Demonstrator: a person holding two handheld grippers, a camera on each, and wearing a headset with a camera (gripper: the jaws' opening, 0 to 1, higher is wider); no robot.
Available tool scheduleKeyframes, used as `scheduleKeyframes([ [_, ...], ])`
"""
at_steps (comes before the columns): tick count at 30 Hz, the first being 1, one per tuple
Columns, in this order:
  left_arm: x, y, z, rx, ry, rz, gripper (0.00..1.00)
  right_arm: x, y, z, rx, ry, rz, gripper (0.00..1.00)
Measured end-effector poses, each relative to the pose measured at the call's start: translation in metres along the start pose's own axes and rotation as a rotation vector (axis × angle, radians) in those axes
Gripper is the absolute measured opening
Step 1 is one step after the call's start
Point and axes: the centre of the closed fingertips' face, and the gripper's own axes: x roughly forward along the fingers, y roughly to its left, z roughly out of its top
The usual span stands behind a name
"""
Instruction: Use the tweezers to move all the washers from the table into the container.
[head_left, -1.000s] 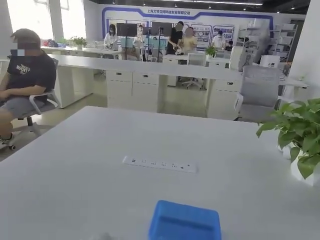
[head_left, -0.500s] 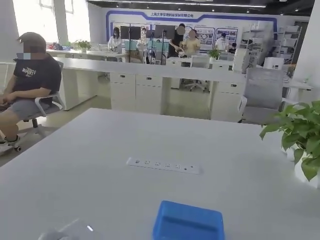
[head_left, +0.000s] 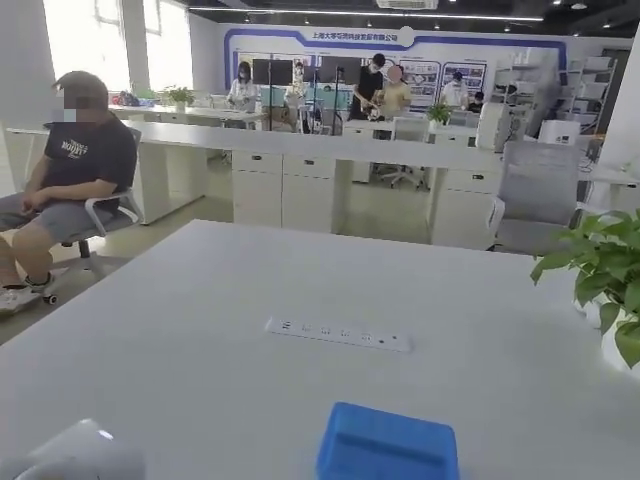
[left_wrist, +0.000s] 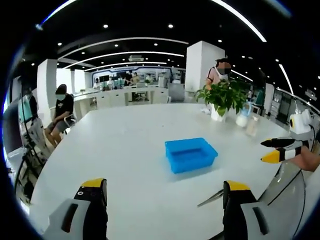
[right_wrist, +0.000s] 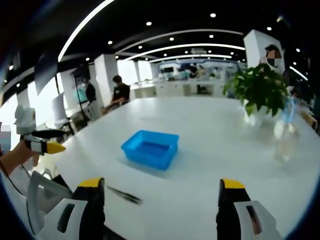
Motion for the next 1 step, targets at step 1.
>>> scheduleKeyframes([
  [1,-0.0002,0.0001,0.0003,0.004,0.0,0.0,0.99,-0.0001,-0.0002,0.0002,0.0,-0.002,0.0,0.93],
])
